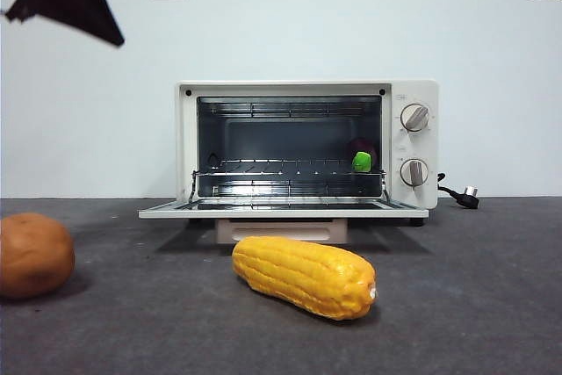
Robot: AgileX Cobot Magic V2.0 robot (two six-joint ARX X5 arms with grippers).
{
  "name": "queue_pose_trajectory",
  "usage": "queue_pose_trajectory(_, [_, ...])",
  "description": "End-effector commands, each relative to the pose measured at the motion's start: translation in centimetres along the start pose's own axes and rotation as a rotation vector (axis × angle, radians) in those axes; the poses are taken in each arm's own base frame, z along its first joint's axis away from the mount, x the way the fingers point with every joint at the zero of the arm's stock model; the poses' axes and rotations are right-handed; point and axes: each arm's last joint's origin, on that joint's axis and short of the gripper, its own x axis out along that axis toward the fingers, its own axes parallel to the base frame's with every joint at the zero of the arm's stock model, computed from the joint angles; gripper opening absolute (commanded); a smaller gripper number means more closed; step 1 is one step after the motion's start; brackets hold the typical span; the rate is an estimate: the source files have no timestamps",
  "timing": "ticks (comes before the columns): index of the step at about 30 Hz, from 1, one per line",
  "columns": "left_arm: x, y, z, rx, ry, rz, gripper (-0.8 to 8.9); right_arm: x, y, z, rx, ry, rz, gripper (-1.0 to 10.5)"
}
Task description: Take the eggplant from the table,put the eggplant in the oven
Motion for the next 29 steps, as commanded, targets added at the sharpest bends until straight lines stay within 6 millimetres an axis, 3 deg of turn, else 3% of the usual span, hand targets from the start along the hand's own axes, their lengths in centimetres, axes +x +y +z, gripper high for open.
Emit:
queue_pose_trajectory(1, [1.9, 1.6, -1.3, -0.045, 0.028, -0.004, -0.06, -0.1, 0.0, 0.0, -0.012, -0.005, -0.014, -0.1])
queue_pose_trajectory(8, [6.3, 4.7, -4.6, -0.128, 0.039, -0.050, -0.06, -0.1, 0.0, 0.0, -0.006, -0.003, -0.014, -0.1])
queue_pose_trajectory(17, [10.6, 6.6, -8.0, -0.176, 0.093, -0.076, -0.06, -0.1, 0.0, -0.2, 0.002, 0.019, -0.016, -0.1])
queue_pose_trajectory(29, [14.0, 7.7, -9.3, -0.207, 0.109, -0.128, -0.06, -0.1, 0.0, -0.5, 0.015, 0.044, -0.017, -0.1])
